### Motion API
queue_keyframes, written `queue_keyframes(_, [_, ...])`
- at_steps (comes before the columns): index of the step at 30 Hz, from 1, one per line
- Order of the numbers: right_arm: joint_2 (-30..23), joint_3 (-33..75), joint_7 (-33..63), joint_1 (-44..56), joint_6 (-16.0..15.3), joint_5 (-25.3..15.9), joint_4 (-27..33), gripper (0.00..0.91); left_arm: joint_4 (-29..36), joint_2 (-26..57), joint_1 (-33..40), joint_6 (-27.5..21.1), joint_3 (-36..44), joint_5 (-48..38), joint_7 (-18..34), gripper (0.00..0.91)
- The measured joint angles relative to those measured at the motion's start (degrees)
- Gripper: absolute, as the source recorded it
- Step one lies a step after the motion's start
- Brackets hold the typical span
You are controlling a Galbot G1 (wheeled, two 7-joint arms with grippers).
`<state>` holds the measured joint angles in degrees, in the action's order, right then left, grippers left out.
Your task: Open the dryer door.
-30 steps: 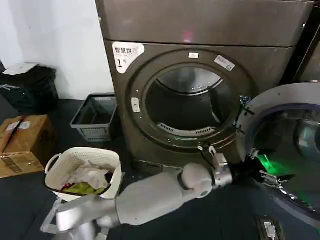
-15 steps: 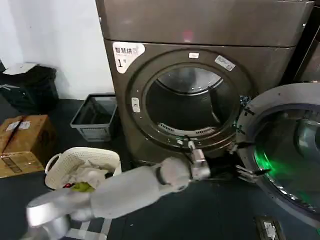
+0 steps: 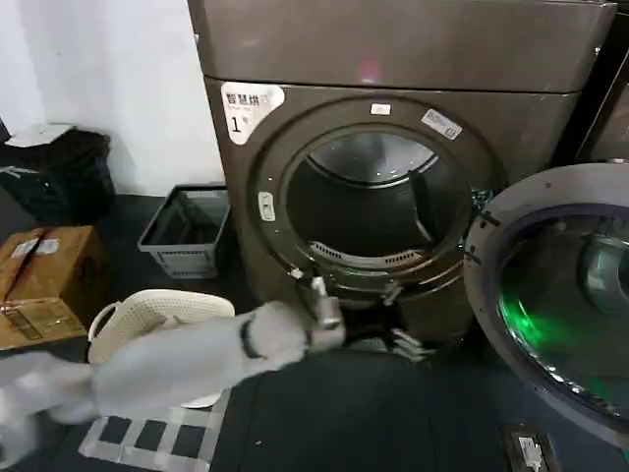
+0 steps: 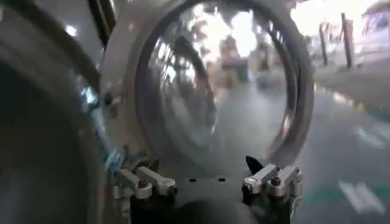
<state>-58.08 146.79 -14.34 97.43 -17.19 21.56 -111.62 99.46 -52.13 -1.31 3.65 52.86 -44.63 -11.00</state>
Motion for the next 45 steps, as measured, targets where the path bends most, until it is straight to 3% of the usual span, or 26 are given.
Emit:
queue_keyframes(20, [0.79,1.1,-0.58,-0.06,1.86,-3.24,0.76,0.907,2.21,21.28,7.35,-5.44,7.7,11.2,-2.39,0.907])
queue_keyframes(35, [1.35,1.11,-0.68,-0.18,2.33,-3.96,1.24,0.907,-1.14,29.56,7.42,-15.65,8.38,16.48,-4.18,0.907])
queue_keyframes(45, [1.42,0.37,-0.74,-0.8,2.33,-3.93,0.92,0.907,-2.61,33.12,4.31,-18.43,6.31,19.86,-6.57,0.907])
